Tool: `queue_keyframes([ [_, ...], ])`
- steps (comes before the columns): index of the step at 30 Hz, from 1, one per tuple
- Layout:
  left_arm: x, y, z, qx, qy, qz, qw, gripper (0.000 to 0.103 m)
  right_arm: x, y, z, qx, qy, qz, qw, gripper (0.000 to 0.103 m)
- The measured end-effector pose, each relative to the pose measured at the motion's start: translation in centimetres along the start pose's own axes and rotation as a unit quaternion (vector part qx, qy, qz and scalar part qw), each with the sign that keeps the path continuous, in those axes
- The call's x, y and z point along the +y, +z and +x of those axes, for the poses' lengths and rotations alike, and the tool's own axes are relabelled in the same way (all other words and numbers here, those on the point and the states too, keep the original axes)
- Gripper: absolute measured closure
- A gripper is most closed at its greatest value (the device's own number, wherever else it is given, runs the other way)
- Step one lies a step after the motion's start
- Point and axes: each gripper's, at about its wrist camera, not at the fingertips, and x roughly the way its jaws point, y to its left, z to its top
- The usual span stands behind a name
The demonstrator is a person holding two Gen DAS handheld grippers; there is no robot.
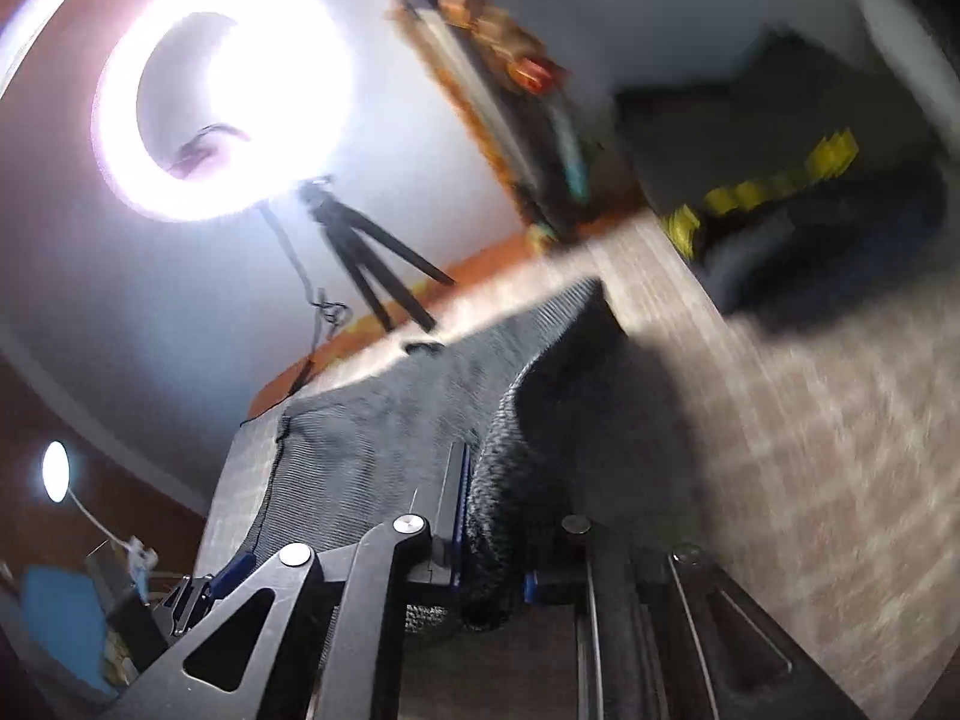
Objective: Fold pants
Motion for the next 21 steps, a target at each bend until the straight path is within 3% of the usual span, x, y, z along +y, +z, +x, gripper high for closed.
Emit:
queue_keyframes([
  [6,4.5,-0.5,-2.7,-0.032,0.004,-0.072,0.9969,0.039,6.9,1.0,0.4,-0.003,0.01,-0.096,0.995,0.092],
  [12,11.3,-2.9,-6.0,-0.059,0.033,-0.16,0.9848,0.039,13.6,0.4,2.4,0.004,0.022,-0.177,0.984,0.092],
  [21,17.2,-8.6,-6.8,-0.059,0.091,-0.214,0.9709,0.039,22.8,-4.6,8.6,0.064,0.048,-0.272,0.959,0.093],
])
